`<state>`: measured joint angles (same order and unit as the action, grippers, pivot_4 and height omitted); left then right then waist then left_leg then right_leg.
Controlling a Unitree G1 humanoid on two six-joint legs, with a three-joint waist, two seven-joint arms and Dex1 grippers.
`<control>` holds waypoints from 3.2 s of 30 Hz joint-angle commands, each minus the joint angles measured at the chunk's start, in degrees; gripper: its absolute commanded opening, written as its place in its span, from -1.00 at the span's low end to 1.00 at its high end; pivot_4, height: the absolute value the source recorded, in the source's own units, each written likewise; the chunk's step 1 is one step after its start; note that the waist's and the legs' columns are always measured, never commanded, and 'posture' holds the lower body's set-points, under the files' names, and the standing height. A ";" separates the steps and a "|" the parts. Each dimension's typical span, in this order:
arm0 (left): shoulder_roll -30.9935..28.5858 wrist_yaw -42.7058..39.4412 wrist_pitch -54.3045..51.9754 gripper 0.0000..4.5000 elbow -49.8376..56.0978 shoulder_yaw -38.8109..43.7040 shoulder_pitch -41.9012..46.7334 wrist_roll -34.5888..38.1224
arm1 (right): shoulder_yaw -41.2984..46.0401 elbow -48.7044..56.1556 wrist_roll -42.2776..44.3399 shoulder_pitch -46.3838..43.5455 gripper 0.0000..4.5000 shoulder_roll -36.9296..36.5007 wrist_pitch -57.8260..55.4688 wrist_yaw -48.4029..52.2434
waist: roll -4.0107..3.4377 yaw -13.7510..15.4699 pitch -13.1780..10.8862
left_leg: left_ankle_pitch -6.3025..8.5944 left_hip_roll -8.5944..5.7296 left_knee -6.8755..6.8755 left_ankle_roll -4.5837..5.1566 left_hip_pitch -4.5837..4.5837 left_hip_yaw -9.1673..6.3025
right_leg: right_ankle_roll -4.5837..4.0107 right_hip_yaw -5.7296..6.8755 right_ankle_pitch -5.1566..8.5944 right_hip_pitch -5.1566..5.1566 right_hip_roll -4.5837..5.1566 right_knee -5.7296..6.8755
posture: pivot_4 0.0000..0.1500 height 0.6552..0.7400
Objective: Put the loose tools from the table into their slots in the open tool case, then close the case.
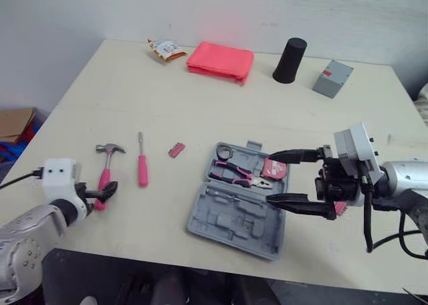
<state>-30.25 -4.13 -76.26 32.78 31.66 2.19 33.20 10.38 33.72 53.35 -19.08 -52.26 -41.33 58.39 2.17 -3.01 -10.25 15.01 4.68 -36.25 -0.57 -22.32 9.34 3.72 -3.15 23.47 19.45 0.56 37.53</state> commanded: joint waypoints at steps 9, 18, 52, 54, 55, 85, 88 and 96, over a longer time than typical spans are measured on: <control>2.40 0.26 1.71 -0.22 -2.35 -1.88 0.43 -4.62 | -2.13 -0.07 2.79 -5.88 1.00 0.75 -1.22 -0.52 | -0.03 -0.03 0.01 | -0.12 0.00 0.06 -0.04 0.04 -0.01 | -0.03 0.01 -0.01 0.02 0.01 0.11 | 1.00 0.88; -11.01 -12.74 12.44 -0.79 -4.47 -1.57 5.33 -4.42 | -1.18 -1.42 2.29 -5.17 1.00 -0.53 -1.49 0.29 | 0.21 -0.10 -0.12 | -0.17 0.01 0.11 -0.10 -0.01 -0.02 | -0.09 0.04 -0.02 0.15 0.00 0.16 | 1.00 0.88; -5.87 -65.17 43.91 -0.79 -24.76 -69.82 47.22 -27.62 | 25.60 8.98 -4.53 36.47 1.00 -6.14 -4.83 0.53 | -0.21 0.45 -0.58 | -0.40 0.00 -0.81 0.11 -0.90 -0.05 | 0.18 -0.27 -0.06 0.91 -0.19 0.88 | 1.00 0.88; -5.26 -65.65 45.68 -0.79 -26.09 -69.96 47.22 -29.13 | 25.59 9.26 -4.42 36.54 1.00 -5.95 -4.88 0.08 | -0.21 0.53 -0.58 | -0.40 0.00 -0.80 0.11 -0.91 -0.05 | 0.18 -0.26 -0.06 0.93 -0.19 0.89 | 1.00 0.88; -5.09 -65.96 46.18 -0.79 -26.50 -69.89 47.21 -29.55 | 25.54 9.36 -4.34 36.50 1.00 -5.87 -4.89 -0.15 | -0.21 0.57 -0.58 | -0.40 0.00 -0.80 0.11 -0.91 -0.05 | 0.18 -0.26 -0.06 0.93 -0.19 0.89 | 1.00 0.88; 5.47 -63.82 56.47 -0.97 -31.20 -57.88 31.15 -23.24 | 19.08 8.46 -4.60 32.58 1.00 -4.59 -3.74 -4.42 | -0.25 1.12 -0.55 | -0.41 0.00 -0.90 0.11 -0.88 -0.07 | 0.19 -0.23 -0.07 0.93 -0.19 1.06 | 1.00 0.88; 5.53 -61.12 56.82 -0.97 -33.11 -59.74 31.08 -27.22 | 19.15 8.29 -4.58 32.56 1.00 -4.64 -3.81 -4.41 | -0.26 1.22 -0.52 | -0.41 0.00 -0.91 0.11 -0.87 -0.07 | 0.19 -0.23 -0.07 0.92 -0.18 1.06 | 1.00 0.88; 2.96 -60.56 59.93 -0.97 -37.52 -64.77 30.32 -34.09 | 19.40 9.45 -3.75 34.57 1.00 -3.19 -4.12 -5.28 | -0.30 1.24 -0.31 | -0.33 -0.01 -0.79 0.17 -0.16 -0.21 | 0.22 -0.15 -0.09 0.01 -0.16 0.63 | 1.00 0.88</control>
<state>-25.11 -64.22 -14.88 -0.58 -29.76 34.25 4.64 29.12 41.53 48.67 15.01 -55.72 -45.58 53.21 1.87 -1.77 -10.56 14.73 4.67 -36.95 -0.38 -22.28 9.13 3.94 -3.30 23.39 19.21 0.41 38.05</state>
